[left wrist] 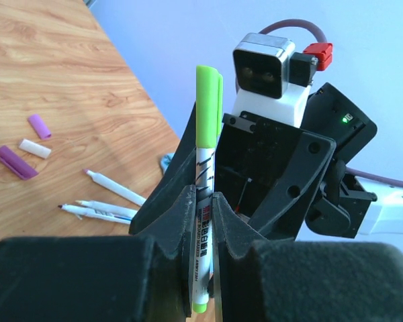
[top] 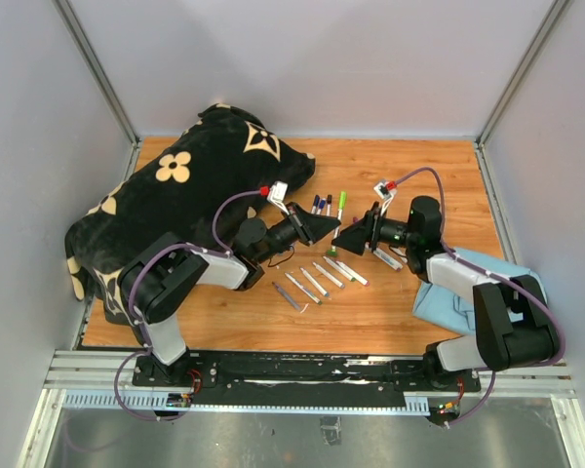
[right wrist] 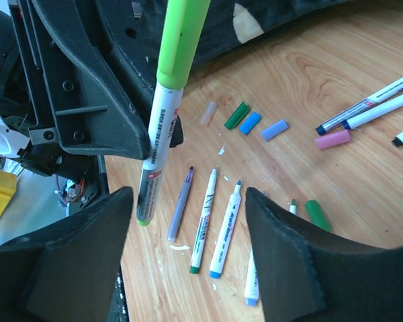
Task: Open the pen caps
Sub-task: Pick up the pen from the center of the board.
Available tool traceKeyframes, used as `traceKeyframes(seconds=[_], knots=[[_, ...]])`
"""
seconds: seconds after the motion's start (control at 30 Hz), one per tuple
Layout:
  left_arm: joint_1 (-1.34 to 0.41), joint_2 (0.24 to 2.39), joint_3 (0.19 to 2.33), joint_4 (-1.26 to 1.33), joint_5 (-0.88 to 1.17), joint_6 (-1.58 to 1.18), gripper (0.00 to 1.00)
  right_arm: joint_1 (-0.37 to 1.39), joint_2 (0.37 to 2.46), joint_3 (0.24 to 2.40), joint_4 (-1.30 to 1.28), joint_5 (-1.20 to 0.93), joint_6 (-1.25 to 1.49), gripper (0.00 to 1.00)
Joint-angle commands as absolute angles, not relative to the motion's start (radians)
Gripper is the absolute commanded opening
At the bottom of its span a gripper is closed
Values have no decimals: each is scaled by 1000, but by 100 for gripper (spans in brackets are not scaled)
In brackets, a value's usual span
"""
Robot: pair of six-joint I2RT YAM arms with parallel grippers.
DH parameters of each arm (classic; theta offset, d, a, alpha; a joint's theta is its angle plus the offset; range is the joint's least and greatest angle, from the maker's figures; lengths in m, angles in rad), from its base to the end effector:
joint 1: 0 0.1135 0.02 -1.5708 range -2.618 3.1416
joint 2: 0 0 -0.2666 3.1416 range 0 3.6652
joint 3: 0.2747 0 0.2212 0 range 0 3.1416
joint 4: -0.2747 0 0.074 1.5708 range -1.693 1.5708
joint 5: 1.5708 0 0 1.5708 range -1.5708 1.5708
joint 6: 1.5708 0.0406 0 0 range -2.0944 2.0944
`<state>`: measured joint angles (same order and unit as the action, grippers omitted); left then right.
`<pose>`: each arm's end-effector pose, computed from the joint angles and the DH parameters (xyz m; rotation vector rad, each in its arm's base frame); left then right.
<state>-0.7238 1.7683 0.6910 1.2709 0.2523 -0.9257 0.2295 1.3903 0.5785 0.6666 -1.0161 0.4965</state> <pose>0.2460 -0.2309 0.2376 0.0815 1.5671 -1.5174 0.2420 0.0920 0.2488 -0.5741 1.7615 1.3814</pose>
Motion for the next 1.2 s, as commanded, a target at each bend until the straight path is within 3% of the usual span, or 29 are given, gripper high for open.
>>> traceKeyframes(seconds=[0.0,0.1,0.27,0.33,0.4,0.57,0.77,0.9,1.17], knots=[[-756,1782,694,1349,195,-933,0,269,1391,608,658,-1004,517,63],[-772,1786,694,1348,176,-925,0,276,1389,618,649,-1012,526,50],[-779,1781,681,1364,164,-918,0,277,1376,622,647,-1029,550,10],[-779,1766,661,1385,162,-910,1,277,1375,636,627,-1043,547,1],[-779,1723,630,1394,146,-888,12,276,1372,655,576,-1059,522,1],[-775,1534,522,1328,121,-772,50,275,1369,744,366,-1127,361,1],[-750,1222,371,1150,149,-560,88,276,1399,921,-107,-1307,-37,1],[-701,1062,287,1061,230,-509,99,276,1412,967,-251,-1361,-170,1],[-686,877,169,1084,314,-498,99,275,1446,1024,-454,-1363,-331,1]])
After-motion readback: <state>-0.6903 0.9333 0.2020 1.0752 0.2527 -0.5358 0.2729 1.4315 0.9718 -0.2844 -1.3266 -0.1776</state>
